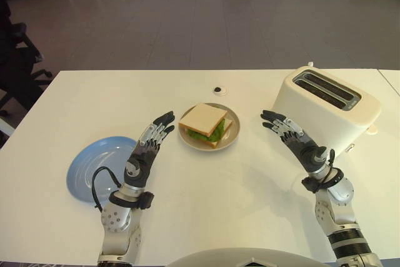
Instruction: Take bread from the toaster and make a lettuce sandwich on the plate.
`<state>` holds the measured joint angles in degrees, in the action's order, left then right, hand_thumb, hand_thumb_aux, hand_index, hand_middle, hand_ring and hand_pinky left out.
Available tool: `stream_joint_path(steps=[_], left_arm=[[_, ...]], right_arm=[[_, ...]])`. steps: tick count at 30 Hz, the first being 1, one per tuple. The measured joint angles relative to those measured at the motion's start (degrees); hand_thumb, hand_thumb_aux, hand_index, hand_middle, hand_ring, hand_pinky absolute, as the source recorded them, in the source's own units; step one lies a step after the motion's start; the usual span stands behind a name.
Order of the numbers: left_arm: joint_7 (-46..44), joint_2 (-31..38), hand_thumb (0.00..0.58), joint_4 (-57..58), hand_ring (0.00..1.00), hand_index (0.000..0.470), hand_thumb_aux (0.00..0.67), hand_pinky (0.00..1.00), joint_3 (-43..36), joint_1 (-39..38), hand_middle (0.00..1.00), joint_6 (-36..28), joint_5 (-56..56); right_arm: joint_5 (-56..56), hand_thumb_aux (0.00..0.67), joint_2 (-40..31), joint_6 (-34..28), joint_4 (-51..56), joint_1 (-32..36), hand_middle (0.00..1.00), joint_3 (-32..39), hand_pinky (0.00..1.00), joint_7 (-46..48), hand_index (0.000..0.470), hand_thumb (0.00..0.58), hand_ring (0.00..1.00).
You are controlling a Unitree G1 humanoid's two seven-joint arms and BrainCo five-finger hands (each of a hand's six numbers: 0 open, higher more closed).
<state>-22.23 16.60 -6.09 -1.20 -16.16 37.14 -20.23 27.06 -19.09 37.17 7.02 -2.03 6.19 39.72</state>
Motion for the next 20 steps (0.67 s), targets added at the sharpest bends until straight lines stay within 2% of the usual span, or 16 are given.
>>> stream_joint_path(steps=[9, 20], left_arm=[[-0.83, -2.14, 0.000, -1.00, 0.00, 0.000, 0.000, 0.00, 0.51, 0.42, 0.00, -0.17, 1.12], [-1.66, -2.41, 0.000, -2.98, 0.00, 0.000, 0.000, 0.00, 0.38, -1.80, 0.00, -0.75, 4.52]], right_arm=[[6.86, 0.000, 1.41, -9.55, -2.60, 0.25, 0.00, -5.16, 0.00, 1.84, 0.000, 0.000, 0.00], [6.85, 0.000, 3.37, -13.55, -7.10, -1.99, 0.00, -8.32, 0.00, 2.94, 0.000, 0.000, 0.00]])
